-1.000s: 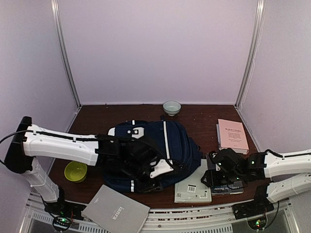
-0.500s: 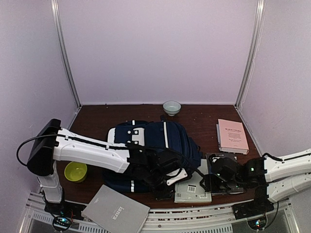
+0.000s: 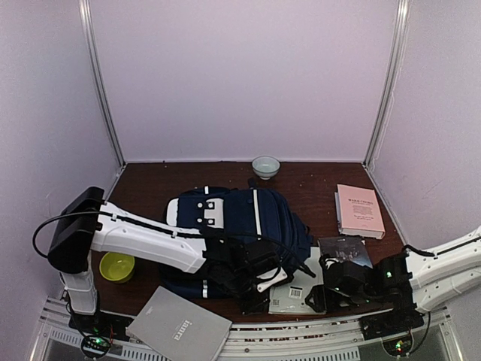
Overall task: Pack the student bag
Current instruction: Pick up the book from the center of the board.
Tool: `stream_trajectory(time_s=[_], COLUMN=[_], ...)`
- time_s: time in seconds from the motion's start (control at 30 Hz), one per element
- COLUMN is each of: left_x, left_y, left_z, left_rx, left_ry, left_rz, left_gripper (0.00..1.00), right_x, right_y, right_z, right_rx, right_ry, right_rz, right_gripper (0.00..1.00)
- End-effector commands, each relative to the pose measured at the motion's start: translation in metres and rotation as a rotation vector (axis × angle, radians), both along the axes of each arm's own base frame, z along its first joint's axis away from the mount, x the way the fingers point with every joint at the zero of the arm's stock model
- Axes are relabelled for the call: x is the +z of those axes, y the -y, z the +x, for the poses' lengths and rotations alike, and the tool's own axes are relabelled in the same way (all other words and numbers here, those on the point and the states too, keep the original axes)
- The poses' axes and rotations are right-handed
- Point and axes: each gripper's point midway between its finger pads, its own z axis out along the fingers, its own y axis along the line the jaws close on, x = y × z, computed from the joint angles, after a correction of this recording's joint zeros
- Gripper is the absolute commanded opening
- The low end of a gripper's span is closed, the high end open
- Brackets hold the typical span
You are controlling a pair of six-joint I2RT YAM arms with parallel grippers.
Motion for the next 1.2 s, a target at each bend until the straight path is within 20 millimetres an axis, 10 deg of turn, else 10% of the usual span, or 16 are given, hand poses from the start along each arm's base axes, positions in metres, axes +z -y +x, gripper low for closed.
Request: stream_trajectory(time_s=[0.0, 0.43, 0.77, 1.17], left_x=[-0.003, -0.029, 0.025, -0.052], left_y=[0.016, 0.038, -0.005, -0.059], left_z=[-0.001, -0.006, 0.05, 0.063], left_rx=[-0.002, 0.013, 0.277, 0.161], left_ry=[-0.044, -0.37, 0.054, 0.028], left_rz=[-0.036, -0.074, -0.082, 0.247], left_gripper=[0.33, 0.32, 0.34, 0.34], right_x=[-0.011, 0.01, -0.013, -0.026], right_y=[-0.007, -0.057, 0.007, 0.0], right_z=[-0.002, 0.003, 0.024, 0.014], right_rx=[0.004, 0.022, -0.127, -0.068], right_ry=[-0.02, -0.01, 0.072, -0.028], right_rz=[0.009, 0.34, 0.15, 0.206], right_gripper=[0.69, 0.71, 0.73, 0.75])
